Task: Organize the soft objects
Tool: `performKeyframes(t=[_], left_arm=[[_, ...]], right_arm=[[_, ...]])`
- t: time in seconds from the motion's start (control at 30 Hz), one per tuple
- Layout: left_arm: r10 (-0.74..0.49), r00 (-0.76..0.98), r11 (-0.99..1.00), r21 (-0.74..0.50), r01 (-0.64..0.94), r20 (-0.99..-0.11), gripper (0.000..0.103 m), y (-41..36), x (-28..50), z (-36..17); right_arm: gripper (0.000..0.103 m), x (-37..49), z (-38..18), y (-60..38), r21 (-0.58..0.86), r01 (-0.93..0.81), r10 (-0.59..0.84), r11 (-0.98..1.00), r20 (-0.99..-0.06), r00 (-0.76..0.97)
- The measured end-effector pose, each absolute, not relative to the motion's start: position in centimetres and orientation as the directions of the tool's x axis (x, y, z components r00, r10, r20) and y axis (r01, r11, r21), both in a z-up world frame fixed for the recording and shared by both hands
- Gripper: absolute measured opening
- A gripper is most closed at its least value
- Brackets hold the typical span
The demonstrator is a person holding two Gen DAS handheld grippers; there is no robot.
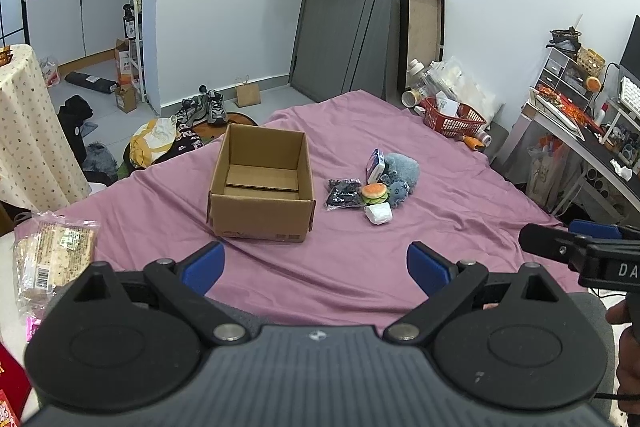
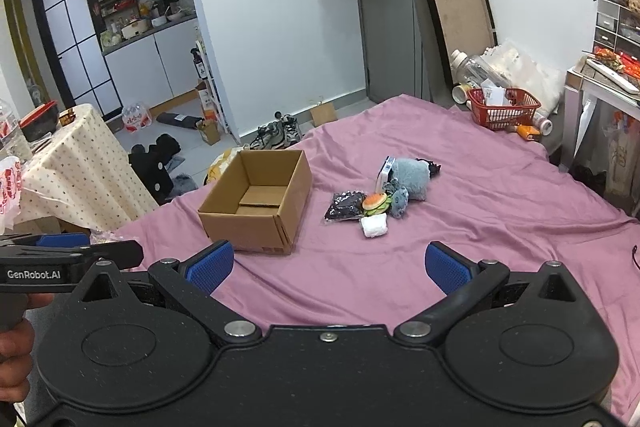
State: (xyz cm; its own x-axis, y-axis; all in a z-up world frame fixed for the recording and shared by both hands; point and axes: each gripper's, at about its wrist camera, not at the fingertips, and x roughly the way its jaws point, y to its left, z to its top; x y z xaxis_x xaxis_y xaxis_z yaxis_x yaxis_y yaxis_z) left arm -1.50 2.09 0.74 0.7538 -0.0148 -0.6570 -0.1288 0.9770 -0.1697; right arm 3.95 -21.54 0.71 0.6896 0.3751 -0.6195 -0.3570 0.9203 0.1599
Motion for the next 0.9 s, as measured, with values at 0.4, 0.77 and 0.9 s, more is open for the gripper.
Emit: performKeyframes(t=[0.4,0.77,0.9], left_arm=[[-0.013,0.732,0.978,-0.162,-0.133,-0.682,0.097,1.9,2.4,-0.4],[0.005,0.705,0.969,-0.171,-0.178,-0.709,0.097,1.5,7.4,-2.8],[0.001,0.697,0.964,-0.185,-0.192,-0.717,0.097,1.2,9.2,-3.9]], right_arm=[[0.103,7.5,-0.7,-22.1,0.202,-0.368,0.408,0.908,-0.625,0.665],[0.103,12.4,-2.9,-23.0,0.247,-0.358,0.428,0.901,-0.653,0.625],[0.103,14.4,-4.2,-23.7,0.276,-0.336,0.431,0.901,-0.663,0.612]])
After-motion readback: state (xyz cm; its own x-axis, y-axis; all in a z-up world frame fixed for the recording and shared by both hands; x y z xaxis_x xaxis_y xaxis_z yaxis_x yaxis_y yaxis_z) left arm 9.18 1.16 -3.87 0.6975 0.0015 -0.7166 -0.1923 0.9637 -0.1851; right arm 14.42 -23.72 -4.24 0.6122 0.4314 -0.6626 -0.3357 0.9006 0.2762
